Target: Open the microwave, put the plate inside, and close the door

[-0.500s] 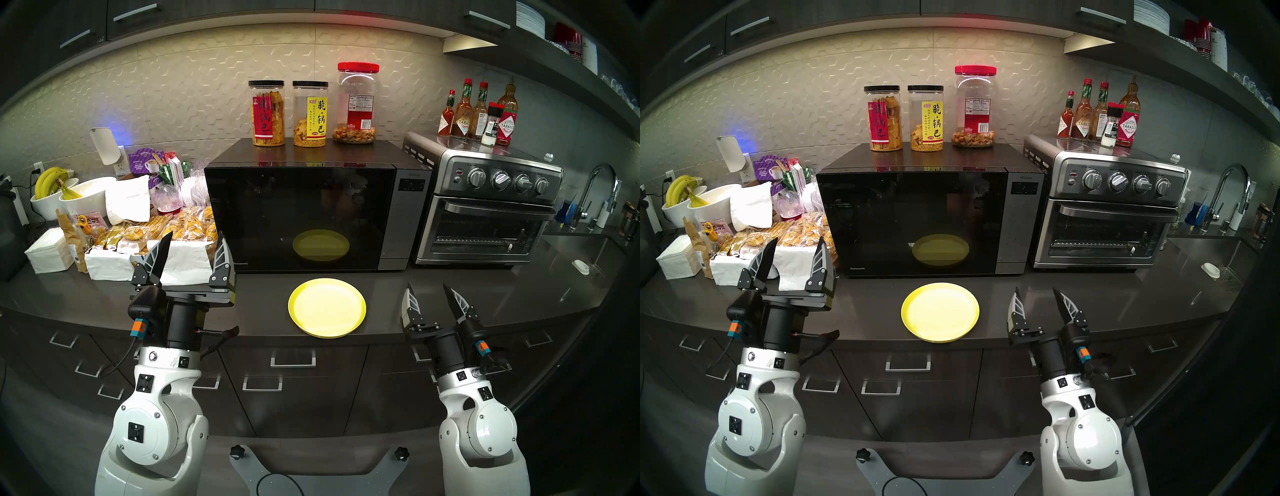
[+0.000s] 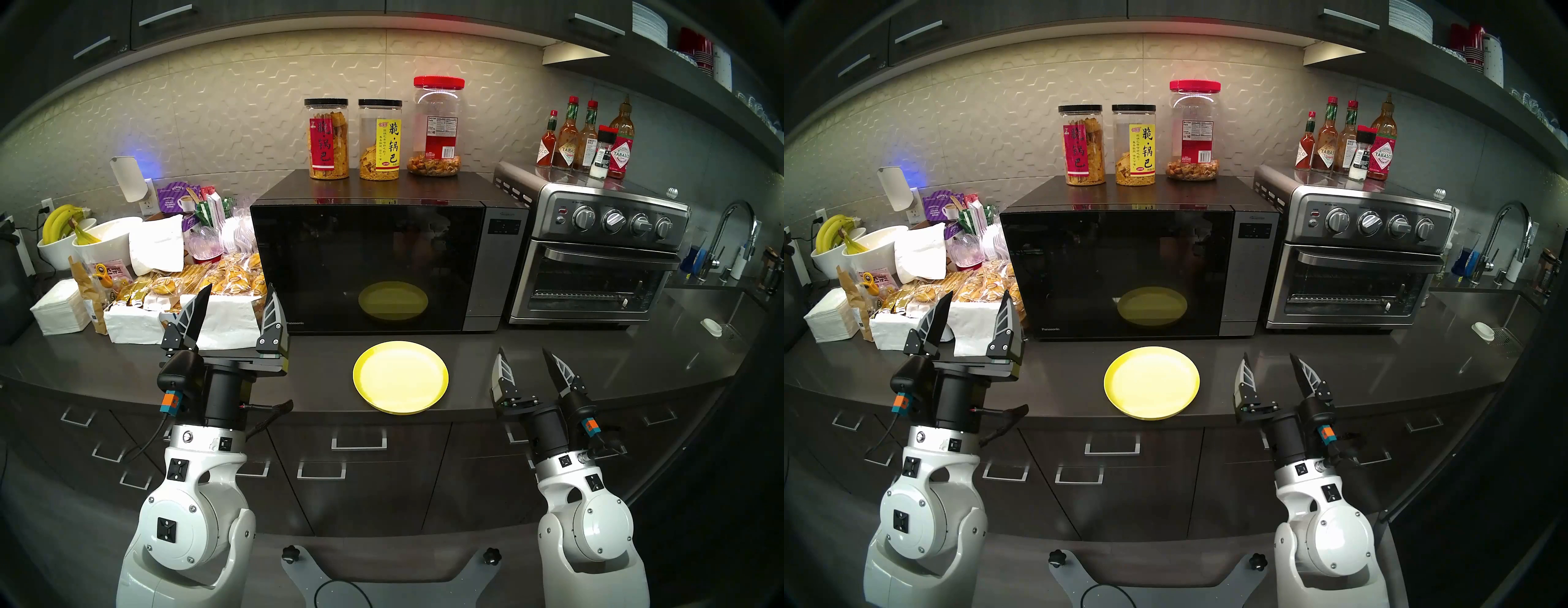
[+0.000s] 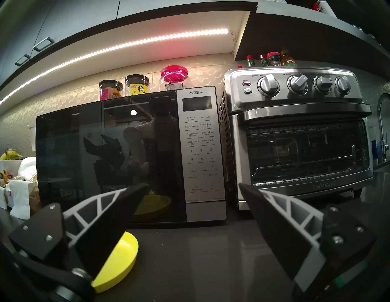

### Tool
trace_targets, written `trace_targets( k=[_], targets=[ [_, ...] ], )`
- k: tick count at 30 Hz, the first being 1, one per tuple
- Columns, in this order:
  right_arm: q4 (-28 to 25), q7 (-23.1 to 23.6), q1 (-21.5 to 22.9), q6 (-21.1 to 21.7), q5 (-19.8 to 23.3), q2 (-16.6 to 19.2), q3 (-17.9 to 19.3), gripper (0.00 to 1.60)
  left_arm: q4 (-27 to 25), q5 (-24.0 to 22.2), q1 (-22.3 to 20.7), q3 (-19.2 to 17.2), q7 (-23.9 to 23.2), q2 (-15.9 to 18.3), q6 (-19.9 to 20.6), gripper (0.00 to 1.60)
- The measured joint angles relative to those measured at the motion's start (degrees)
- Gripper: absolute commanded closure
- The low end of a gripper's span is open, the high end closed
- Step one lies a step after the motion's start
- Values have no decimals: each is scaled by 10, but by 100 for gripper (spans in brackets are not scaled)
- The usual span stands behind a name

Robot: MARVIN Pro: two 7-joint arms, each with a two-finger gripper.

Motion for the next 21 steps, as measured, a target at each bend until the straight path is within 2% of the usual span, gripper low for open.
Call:
trace_targets(
  k=[21],
  targets=[
    [0, -1, 0, 0, 0, 1, 0, 0, 0, 0, 0, 0, 0, 0, 0, 0]
  ],
)
